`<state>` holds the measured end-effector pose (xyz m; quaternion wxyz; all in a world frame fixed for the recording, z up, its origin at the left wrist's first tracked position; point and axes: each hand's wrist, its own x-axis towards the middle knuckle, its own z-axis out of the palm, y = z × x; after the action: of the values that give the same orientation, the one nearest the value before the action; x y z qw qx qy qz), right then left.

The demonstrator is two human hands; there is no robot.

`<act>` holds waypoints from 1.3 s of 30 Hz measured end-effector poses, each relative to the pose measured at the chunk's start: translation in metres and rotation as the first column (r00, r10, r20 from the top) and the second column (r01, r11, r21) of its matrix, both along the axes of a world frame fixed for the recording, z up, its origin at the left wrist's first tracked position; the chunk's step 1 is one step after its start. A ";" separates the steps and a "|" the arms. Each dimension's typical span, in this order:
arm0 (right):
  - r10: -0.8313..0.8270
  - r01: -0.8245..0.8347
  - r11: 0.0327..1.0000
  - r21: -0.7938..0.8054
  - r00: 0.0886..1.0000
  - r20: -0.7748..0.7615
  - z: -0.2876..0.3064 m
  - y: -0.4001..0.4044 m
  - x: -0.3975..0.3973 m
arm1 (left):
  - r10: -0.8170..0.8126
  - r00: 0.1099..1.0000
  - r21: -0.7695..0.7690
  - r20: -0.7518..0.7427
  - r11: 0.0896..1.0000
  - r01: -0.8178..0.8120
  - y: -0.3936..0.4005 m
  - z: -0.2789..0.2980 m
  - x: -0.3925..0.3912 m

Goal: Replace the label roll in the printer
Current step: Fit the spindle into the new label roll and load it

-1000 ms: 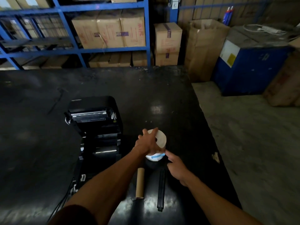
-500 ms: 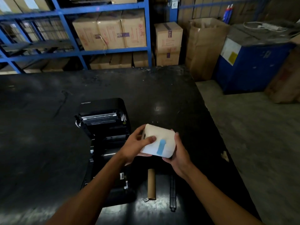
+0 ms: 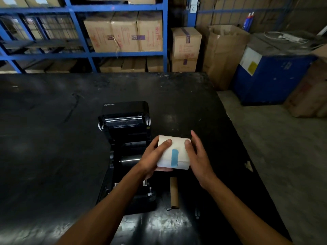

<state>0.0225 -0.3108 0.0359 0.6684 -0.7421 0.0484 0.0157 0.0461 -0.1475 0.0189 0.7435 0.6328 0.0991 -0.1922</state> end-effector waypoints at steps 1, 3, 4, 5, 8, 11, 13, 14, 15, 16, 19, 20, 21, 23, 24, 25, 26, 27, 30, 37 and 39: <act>0.044 -0.035 0.992 -0.123 0.997 0.071 0.000 -0.002 -0.001 | -0.006 1.000 -0.003 0.004 1.000 0.006 0.002 0.001 -0.001; 0.161 -0.089 0.926 -0.367 0.972 0.171 -0.002 -0.005 -0.003 | -0.013 1.000 -0.027 -0.003 1.000 0.013 0.004 0.002 -0.002; 0.201 -0.093 0.895 -0.436 0.957 0.208 -0.003 -0.004 -0.005 | -0.016 1.000 -0.044 -0.012 0.999 0.015 0.005 0.003 -0.002; 0.211 -0.082 0.885 -0.458 0.948 0.238 -0.003 -0.003 -0.007 | -0.013 1.000 -0.062 -0.025 0.998 0.012 0.007 0.003 -0.002; 0.130 0.028 0.897 -0.440 0.938 0.323 -0.001 0.003 -0.011 | 0.022 0.997 -0.098 -0.076 0.995 -0.030 0.008 0.002 -0.004; 0.129 0.068 0.883 -0.465 0.916 0.380 0.004 0.003 -0.018 | 0.050 0.990 -0.128 -0.132 0.989 -0.067 0.008 -0.001 -0.006; 0.172 0.051 0.876 -0.480 0.896 0.408 0.003 0.002 -0.027 | 0.074 0.981 -0.166 -0.178 0.981 -0.104 0.009 -0.003 -0.007; 0.174 0.048 0.881 -0.471 0.892 0.418 0.002 0.001 -0.033 | 0.090 0.975 -0.183 -0.201 0.975 -0.128 0.010 -0.004 -0.008; 0.160 0.051 0.894 -0.446 0.892 0.423 -0.001 -0.001 -0.039 | 0.109 0.970 -0.193 -0.219 0.969 -0.152 0.011 -0.004 -0.008; 0.132 0.057 0.911 -0.408 0.897 0.421 -0.004 -0.003 -0.044 | 0.131 0.964 -0.194 -0.232 0.965 -0.178 0.012 -0.005 -0.009; 0.032 0.064 0.946 -0.317 0.957 0.290 -0.023 -0.015 -0.052 | 0.188 0.946 -0.196 -0.263 0.950 -0.243 0.016 -0.007 -0.012; 0.017 0.049 0.939 -0.339 0.982 0.191 -0.033 -0.021 -0.054 | 0.195 0.943 -0.201 -0.270 0.946 -0.253 0.018 -0.008 -0.013; 0.012 0.018 0.919 -0.395 0.997 0.073 -0.044 -0.028 -0.055 | 0.195 0.942 -0.205 -0.272 0.945 -0.255 0.019 -0.009 -0.015; 0.023 -0.097 0.834 -0.543 0.990 -0.142 -0.069 -0.038 -0.062 | 0.189 0.944 -0.210 -0.272 0.945 -0.249 0.022 -0.013 -0.019; 0.035 -0.159 0.785 -0.599 0.976 -0.214 -0.080 -0.040 -0.067 | 0.185 0.944 -0.211 -0.273 0.946 -0.247 0.023 -0.014 -0.021; 0.053 -0.213 0.743 -0.634 0.964 -0.261 -0.091 -0.041 -0.072 | 0.182 0.944 -0.211 -0.275 0.947 -0.244 0.023 -0.016 -0.023; 0.073 -0.254 0.706 -0.661 0.954 -0.290 -0.099 -0.040 -0.077 | 0.179 0.945 -0.211 -0.275 0.947 -0.241 0.024 -0.017 -0.025; 0.088 -0.281 0.670 -0.688 0.949 -0.302 -0.105 -0.038 -0.083 | 0.178 0.944 -0.211 -0.276 0.948 -0.241 0.024 -0.018 -0.027; 0.155 -0.317 0.520 -0.793 0.948 -0.278 -0.117 -0.030 -0.096 | 0.179 0.945 -0.205 -0.275 0.949 -0.240 0.024 -0.019 -0.032; 0.257 -0.306 0.336 -0.891 0.939 -0.226 -0.126 -0.031 -0.104 | 0.183 0.943 -0.210 -0.276 0.946 -0.245 0.027 -0.020 -0.040; 0.281 -0.347 0.364 -0.864 0.926 -0.253 -0.127 -0.035 -0.102 | 0.184 0.945 -0.216 -0.270 0.945 -0.246 0.028 -0.019 -0.041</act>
<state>-0.0793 -0.3458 -0.0908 0.1533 -0.9759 -0.0724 0.1372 0.0046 -0.1198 -0.0002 0.8148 0.4921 0.2347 -0.1969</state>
